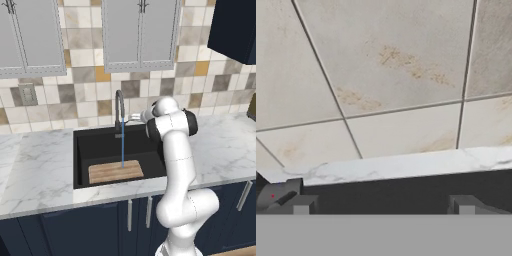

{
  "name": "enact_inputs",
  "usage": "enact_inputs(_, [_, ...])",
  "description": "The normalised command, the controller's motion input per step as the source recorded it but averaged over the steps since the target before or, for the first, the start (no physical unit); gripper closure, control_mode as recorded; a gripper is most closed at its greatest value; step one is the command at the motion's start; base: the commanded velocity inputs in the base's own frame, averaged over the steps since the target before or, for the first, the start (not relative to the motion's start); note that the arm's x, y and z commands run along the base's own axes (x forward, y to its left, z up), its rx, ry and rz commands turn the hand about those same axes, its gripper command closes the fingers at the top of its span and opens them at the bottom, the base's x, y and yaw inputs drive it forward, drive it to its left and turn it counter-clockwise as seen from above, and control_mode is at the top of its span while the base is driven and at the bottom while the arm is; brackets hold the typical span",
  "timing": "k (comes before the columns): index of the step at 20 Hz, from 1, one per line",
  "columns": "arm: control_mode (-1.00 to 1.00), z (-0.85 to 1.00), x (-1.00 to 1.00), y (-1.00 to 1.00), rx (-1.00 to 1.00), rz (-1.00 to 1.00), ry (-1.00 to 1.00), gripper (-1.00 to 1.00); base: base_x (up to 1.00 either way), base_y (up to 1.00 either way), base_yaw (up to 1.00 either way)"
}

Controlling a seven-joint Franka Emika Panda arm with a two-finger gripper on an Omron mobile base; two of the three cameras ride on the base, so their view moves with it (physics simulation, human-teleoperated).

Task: Turn on the sink faucet with hot water and rinse the cutting board for ten seconds, then turn off the faucet. Push the cutting board to reach the water if necessary.

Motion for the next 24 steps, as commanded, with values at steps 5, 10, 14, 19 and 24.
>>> enact_inputs(5, [-1.0, 0.0, 0.0, 0.13, 0.0, 0.0, 0.0, -1.0, 0.0, 0.0, 0.0])
enact_inputs(10, [-1.0, 0.0, 0.0, 0.11, 0.0, 0.0, 0.0, -1.0, 0.0, 0.0, 0.0])
enact_inputs(14, [-1.0, 0.0, 0.0, 0.1, 0.0, 0.0, 0.0, -1.0, 0.0, 0.0, 0.0])
enact_inputs(19, [-1.0, 0.0, 0.0, 0.12, 0.0, 0.0, 0.0, -1.0, 0.0, 0.0, 0.0])
enact_inputs(24, [-1.0, 0.0, 0.0, 0.26, 0.0, 0.0, 0.0, -1.0, 0.0, 0.0, 0.0])
